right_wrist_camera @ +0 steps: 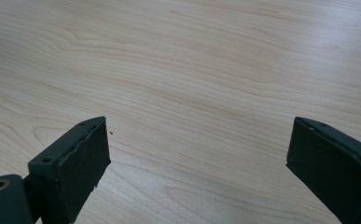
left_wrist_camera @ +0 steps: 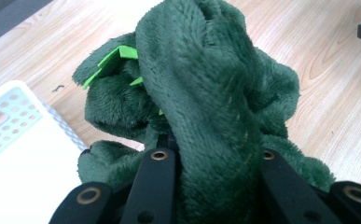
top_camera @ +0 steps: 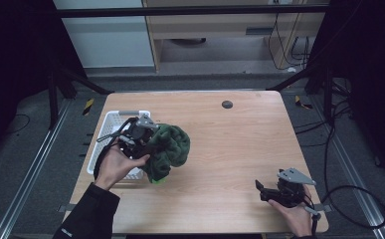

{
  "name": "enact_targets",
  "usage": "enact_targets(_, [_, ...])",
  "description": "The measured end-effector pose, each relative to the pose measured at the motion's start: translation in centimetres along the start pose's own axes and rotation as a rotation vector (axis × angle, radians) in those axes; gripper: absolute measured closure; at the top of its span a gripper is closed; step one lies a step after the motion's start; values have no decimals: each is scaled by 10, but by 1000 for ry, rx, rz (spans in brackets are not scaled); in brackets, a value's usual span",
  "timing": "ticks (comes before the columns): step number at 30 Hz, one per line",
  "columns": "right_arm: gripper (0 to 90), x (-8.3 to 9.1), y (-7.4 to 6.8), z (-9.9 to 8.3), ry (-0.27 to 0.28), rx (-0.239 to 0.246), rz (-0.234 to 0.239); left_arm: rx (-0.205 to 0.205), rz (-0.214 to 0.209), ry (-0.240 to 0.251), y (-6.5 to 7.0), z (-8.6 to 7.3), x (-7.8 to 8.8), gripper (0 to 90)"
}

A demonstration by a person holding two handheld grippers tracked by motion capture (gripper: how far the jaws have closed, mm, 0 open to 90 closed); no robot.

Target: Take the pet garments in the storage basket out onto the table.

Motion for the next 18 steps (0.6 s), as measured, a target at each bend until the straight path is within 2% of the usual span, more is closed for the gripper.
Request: enact_targets(18, [58,0,0,0,3,6,-7,-23,-52,-42,16,7,-36,777])
Point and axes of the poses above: each handheld gripper's, and its own axes: x roughly backward along the jaws, z roughly out of its top, y roughly to its right, the point moved 4 cm from there along -x, roughly forward along the jaws, and after that the axes turned 2 degrees about z, right-handed, at the moved point
